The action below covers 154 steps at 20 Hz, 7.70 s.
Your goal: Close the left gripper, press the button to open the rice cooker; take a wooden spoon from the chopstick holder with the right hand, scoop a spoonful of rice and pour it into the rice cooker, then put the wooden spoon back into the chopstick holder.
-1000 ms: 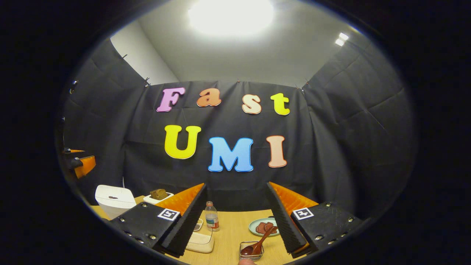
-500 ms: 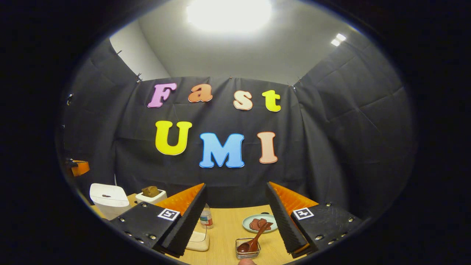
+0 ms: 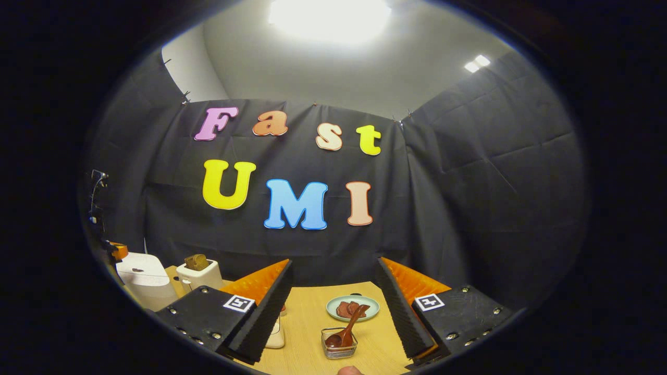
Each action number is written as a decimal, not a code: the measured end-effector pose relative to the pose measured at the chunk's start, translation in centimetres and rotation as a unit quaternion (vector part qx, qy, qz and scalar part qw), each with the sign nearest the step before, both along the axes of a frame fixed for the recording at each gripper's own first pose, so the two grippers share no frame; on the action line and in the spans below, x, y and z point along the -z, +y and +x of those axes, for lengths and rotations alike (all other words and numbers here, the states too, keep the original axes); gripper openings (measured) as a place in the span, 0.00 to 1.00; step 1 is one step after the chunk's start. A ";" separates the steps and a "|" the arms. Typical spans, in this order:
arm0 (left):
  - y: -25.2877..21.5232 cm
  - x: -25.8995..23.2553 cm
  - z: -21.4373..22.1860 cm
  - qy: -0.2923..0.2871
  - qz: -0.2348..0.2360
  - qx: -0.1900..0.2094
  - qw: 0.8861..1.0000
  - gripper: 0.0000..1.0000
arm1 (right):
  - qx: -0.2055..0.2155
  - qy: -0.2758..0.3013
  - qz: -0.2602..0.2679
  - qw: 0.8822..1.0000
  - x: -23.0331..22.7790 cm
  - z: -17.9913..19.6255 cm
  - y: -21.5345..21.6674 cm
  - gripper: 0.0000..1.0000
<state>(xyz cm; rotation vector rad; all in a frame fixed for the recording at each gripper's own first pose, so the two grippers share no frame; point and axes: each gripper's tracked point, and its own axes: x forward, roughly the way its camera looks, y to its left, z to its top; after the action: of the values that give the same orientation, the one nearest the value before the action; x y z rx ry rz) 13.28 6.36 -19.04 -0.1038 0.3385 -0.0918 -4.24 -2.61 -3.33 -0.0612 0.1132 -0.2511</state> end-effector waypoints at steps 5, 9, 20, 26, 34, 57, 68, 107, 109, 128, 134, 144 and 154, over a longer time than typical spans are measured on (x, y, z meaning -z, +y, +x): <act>0.2 3.9 1.1 0.029 -0.001 -0.001 1.000 0.09 | 0.029 -0.006 0.005 1.000 -0.7 -0.7 -0.2 0.96; -0.4 6.1 0.9 0.052 -0.011 0.012 0.999 0.09 | 0.037 -0.003 -0.004 0.999 -0.8 -1.1 -0.5 0.96; -0.7 7.7 3.1 0.091 -0.066 0.034 0.993 0.09 | 0.018 0.017 -0.020 0.999 0.0 -1.2 -0.6 0.96; 0.5 3.0 2.7 0.032 -0.009 -0.001 0.999 0.09 | -0.004 0.000 0.000 1.000 -0.3 0.3 -1.9 0.96; 2.9 -7.7 1.3 -0.058 0.030 -0.052 0.996 0.10 | -0.017 0.017 0.029 0.999 2.3 3.6 -6.2 0.96; -1.4 -21.8 -14.5 -0.149 0.048 -0.097 0.983 0.94 | -0.036 0.292 0.230 0.928 26.7 11.5 -9.8 0.96; -1.1 -19.2 -14.7 -0.123 0.055 -0.109 0.985 0.99 | -0.057 0.349 0.256 0.900 30.0 10.6 -7.3 0.12; 16.4 -13.9 -13.9 -0.104 0.042 -0.132 0.985 0.99 | -0.140 0.253 0.147 0.946 27.0 15.6 18.7 0.12; 16.9 -13.8 -13.9 -0.103 0.042 -0.134 0.985 0.99 | -0.142 0.272 0.144 0.941 28.4 14.6 19.5 0.12; 15.8 -13.9 -13.5 -0.109 0.026 -0.135 0.984 0.99 | -0.021 0.283 0.527 0.801 28.4 13.9 14.6 0.12; 14.6 -14.2 -12.9 -0.113 0.018 -0.131 0.985 0.94 | -0.044 0.246 0.600 0.760 24.2 15.7 15.1 0.12; 16.4 -13.2 -13.2 -0.109 0.018 -0.139 0.984 0.98 | -0.128 0.230 0.637 0.725 17.3 18.0 22.0 0.12; 22.7 -11.6 -15.9 -0.098 0.020 -0.182 0.978 0.99 | -0.201 0.258 0.630 0.704 14.6 18.1 33.8 0.12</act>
<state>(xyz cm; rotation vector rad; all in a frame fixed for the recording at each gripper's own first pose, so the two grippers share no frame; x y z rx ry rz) -2.57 29.11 -7.44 -0.1146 0.1201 0.2666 13.81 31.20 -17.92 1.2319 0.8099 0.3404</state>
